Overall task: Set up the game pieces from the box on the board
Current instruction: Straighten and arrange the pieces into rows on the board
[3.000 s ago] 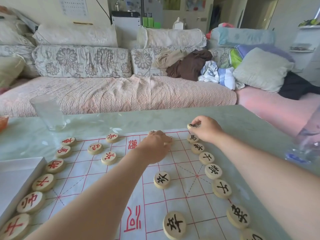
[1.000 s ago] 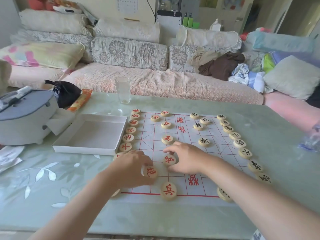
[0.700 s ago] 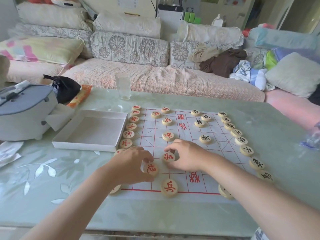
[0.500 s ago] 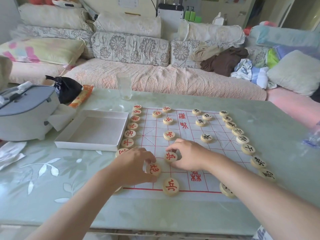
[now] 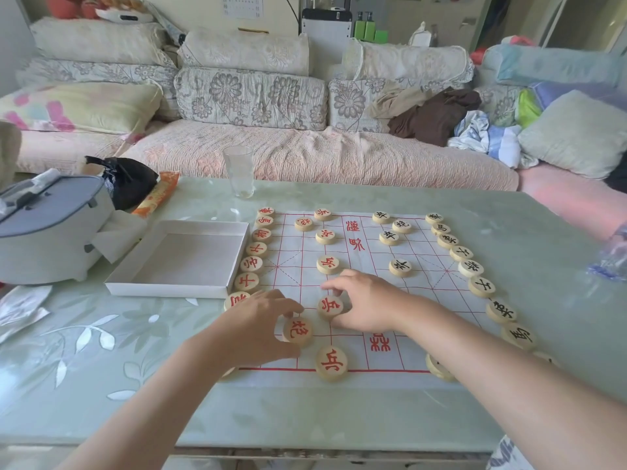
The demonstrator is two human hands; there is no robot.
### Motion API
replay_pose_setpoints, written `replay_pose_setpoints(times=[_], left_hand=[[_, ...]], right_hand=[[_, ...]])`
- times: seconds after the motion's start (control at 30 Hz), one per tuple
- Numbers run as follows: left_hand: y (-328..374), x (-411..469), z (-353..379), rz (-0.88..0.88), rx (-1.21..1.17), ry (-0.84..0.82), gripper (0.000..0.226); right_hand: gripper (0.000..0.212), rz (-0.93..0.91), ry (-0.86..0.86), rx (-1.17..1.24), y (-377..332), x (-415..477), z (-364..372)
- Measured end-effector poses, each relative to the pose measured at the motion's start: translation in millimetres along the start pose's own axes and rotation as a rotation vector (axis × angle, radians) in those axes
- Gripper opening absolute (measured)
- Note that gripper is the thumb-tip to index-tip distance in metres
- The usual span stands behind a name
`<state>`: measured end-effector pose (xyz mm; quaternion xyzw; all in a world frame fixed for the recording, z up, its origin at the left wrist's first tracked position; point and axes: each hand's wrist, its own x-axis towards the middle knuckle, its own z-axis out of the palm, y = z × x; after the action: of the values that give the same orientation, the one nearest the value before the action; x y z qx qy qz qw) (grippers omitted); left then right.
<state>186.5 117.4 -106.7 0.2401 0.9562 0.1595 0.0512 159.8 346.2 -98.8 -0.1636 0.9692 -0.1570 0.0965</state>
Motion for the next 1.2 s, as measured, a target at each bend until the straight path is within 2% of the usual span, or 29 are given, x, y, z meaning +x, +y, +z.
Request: replay_pose_setpoints(times=[0.1,0.2,0.33,0.43,0.53,0.67,0.73,0.97,1.2], left_hand=[[4.7,-5.8,-2.2,0.029,-0.007,0.083,0.058],[16.5,-15.0,-4.3,0.061,-0.047,0.145,0.037],[33.0,-28.8,1.8,0.030,-0.061,0.068,0.026],[40.1,-37.4,8.7,0.002,-0.054,0.040,0.025],[45.5,-44.2,12.1,-0.026,-0.048,0.057,0.027],[49.4,-48.6,16.9,-0.037,-0.062,0.071,0.032],[49.3,-48.9,19.8,-0.050,-0.073,0.067,0.034],[49.7,-45.2,25.4,-0.041,-0.077,0.073,0.037],[51.5,-39.3,26.9,-0.017,-0.116,0.058,0.040]], right_hand=[[0.058,-0.026,0.070,0.067,-3.6,-12.4,-7.7],[0.027,-0.097,0.071,0.116,-11.3,-31.6,-14.0],[0.035,-0.180,-0.089,0.139,-21.8,-57.2,-5.4],[0.029,-0.233,-0.137,0.149,-26.8,-64.8,6.9],[0.026,-0.188,-0.095,0.096,-27.8,-66.7,12.5],[0.048,-0.095,0.013,-0.082,-28.5,-71.5,12.6],[0.057,-0.083,0.006,-0.067,-28.6,-73.0,12.5],[0.042,-0.061,-0.024,-0.001,-26.3,-70.3,15.6],[0.050,-0.053,-0.072,-0.027,-27.5,-70.3,13.1]])
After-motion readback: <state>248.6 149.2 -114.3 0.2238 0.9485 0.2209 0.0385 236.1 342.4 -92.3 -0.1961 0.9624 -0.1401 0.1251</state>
